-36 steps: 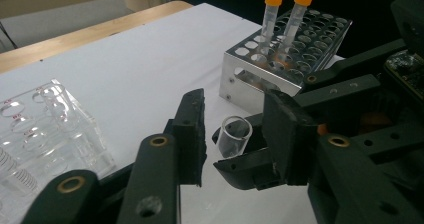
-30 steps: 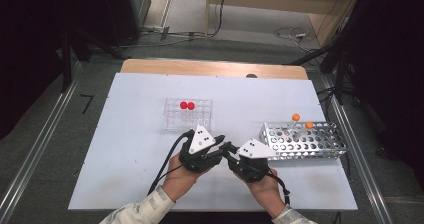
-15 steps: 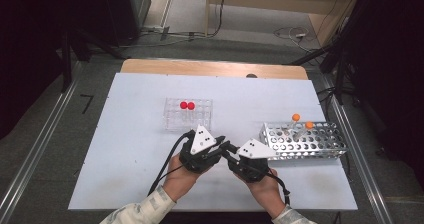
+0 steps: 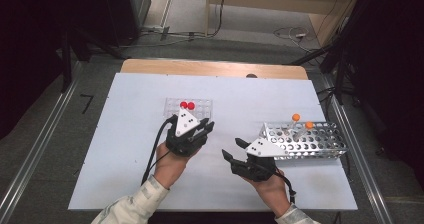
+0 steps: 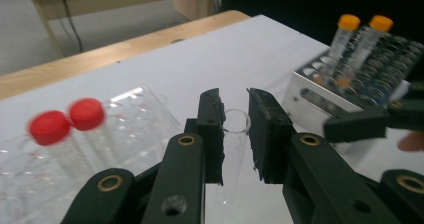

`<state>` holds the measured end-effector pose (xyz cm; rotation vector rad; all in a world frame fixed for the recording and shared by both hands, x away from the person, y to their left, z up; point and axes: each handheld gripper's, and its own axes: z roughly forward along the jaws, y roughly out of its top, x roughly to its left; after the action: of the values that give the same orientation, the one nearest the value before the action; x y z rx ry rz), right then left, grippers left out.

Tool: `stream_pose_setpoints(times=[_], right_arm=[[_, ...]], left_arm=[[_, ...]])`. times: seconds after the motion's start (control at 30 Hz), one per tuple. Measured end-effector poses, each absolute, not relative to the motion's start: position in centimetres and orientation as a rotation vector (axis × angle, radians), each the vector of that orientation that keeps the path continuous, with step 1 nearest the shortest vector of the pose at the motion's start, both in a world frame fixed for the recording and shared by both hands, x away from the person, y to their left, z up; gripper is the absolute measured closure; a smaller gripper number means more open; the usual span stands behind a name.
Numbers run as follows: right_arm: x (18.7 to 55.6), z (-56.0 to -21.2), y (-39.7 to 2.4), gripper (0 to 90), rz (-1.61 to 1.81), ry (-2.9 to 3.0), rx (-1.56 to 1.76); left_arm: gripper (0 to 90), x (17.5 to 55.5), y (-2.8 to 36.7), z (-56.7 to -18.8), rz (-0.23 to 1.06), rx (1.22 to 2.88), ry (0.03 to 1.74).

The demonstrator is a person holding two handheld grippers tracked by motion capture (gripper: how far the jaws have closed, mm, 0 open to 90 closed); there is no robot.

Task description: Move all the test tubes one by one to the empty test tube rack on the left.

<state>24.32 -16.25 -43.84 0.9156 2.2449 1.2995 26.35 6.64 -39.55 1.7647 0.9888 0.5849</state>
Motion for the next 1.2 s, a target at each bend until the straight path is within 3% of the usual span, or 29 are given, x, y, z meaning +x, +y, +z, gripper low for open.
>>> stream_pose_setpoints(times=[0.53, 1.2], right_arm=[[24.5, -44.0, -16.9, 40.7, 1.286, 2.244, 0.94], [24.5, -44.1, -17.1, 41.6, 1.291, 2.244, 0.943]], left_arm=[[76.8, 30.2, 8.2, -37.2, 0.709, 1.693, 1.057], [76.7, 32.7, 7.6, -38.7, 0.739, 1.714, 1.107]])
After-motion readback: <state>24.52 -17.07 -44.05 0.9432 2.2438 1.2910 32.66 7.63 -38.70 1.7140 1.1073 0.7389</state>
